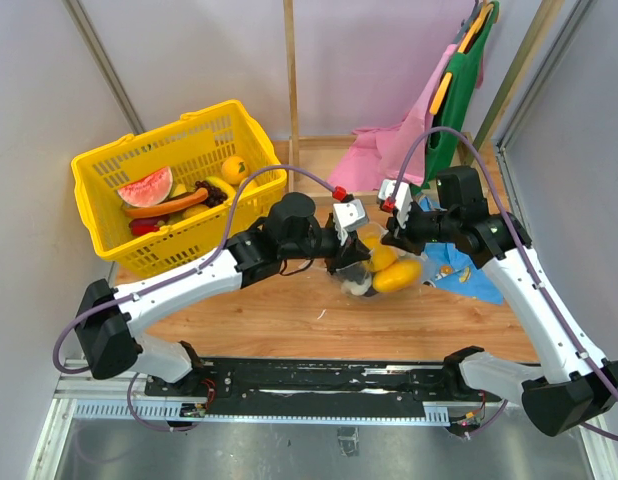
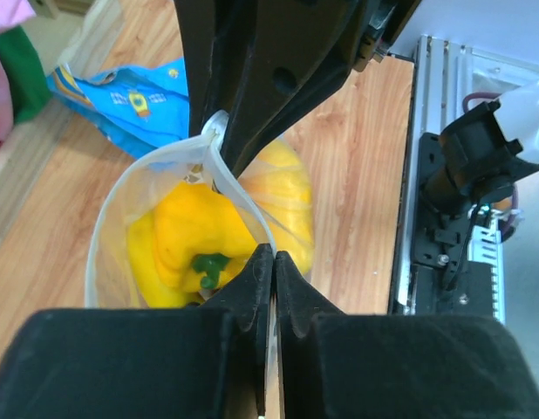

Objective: Place the food in the zip-top bag and seal the zipper
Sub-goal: Adjust the zipper food storage bag at the center of the board.

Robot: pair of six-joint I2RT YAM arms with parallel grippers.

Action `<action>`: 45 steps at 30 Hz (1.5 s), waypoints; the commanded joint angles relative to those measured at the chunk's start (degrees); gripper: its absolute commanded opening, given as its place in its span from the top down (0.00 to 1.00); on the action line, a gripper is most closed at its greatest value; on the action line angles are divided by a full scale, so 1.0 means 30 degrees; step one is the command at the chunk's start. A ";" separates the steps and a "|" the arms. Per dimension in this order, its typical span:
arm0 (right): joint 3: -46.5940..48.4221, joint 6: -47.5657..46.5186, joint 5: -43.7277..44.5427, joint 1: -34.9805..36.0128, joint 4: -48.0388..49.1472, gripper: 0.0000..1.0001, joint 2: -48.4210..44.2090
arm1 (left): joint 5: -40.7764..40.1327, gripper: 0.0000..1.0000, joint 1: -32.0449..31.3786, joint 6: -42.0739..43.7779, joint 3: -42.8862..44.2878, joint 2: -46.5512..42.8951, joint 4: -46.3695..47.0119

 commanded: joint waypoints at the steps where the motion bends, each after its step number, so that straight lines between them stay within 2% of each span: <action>1: 0.0496 0.0523 -0.1153 0.0519 0.0703 0.99 -0.0342 | -0.0724 0.99 -0.0121 0.1009 0.0538 -0.0329 -0.0571; 7: 0.0298 0.1198 -0.2619 0.0519 0.1577 0.99 -0.0513 | -0.2501 1.00 -0.0117 0.2201 0.0271 -0.1692 -0.2361; 13: -0.1207 0.2014 -0.3600 0.0519 0.4058 0.90 -0.1032 | -0.4136 1.00 -0.0121 0.2884 -0.0412 -0.3363 -0.3452; 20: -0.3537 0.3802 -0.4338 0.0519 0.7510 0.74 -0.1860 | -0.4552 1.00 -0.0121 0.2770 -0.0824 -0.3995 -0.4049; 28: -0.5709 0.5522 -0.3781 0.0519 0.8625 0.50 -0.3317 | -0.4192 1.00 -0.0121 0.2609 -0.1055 -0.4187 -0.3981; 31: -0.6451 0.6262 -0.3490 0.0519 0.9110 0.45 -0.3832 | -0.4035 1.00 -0.0121 0.2514 -0.1148 -0.4292 -0.3832; 40: -0.8965 0.8780 -0.3377 0.0519 1.3422 0.46 -0.4256 | -0.3347 1.00 -0.0114 0.2368 -0.1406 -0.4418 -0.3529; 45: -0.8894 0.9280 -0.3224 0.0519 1.3780 0.52 -0.3814 | -0.3180 1.00 -0.0121 0.2331 -0.1637 -0.4491 -0.3355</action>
